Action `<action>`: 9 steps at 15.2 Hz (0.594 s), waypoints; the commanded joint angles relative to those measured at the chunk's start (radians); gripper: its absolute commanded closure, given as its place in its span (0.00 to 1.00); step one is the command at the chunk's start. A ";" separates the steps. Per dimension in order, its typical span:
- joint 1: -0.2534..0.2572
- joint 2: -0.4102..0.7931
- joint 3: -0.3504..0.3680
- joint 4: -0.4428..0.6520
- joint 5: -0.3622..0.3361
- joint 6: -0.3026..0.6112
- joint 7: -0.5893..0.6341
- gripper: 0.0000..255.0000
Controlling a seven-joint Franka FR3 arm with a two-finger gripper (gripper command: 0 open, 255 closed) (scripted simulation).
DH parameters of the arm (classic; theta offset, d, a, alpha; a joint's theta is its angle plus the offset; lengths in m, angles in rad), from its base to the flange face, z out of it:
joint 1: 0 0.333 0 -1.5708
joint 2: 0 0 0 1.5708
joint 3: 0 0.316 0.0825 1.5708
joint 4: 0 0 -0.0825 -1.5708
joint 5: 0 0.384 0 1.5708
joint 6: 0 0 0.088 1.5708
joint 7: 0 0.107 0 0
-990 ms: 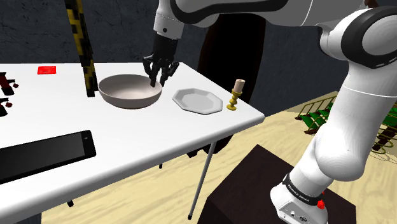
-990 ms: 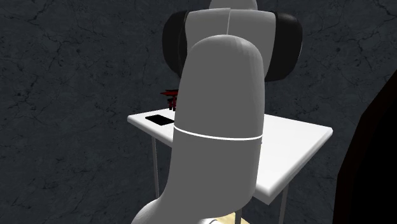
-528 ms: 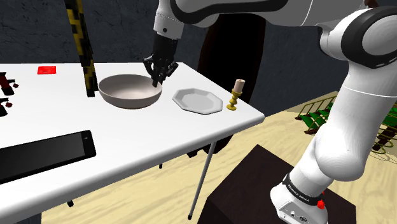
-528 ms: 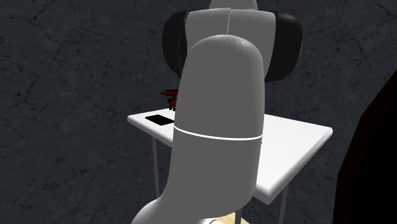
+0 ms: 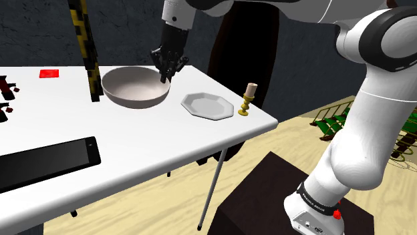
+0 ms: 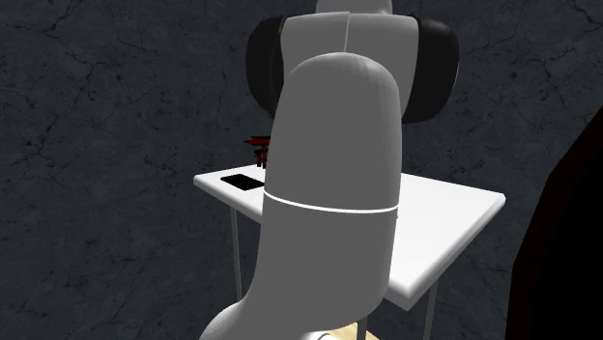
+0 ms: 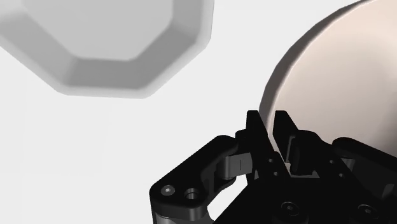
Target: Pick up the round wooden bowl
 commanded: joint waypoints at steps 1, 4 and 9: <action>0.001 0.005 0.000 0.033 -0.002 -0.028 0.003 1.00; 0.003 0.012 0.001 0.082 -0.005 -0.070 0.008 1.00; 0.007 0.025 0.002 0.155 -0.011 -0.131 0.015 1.00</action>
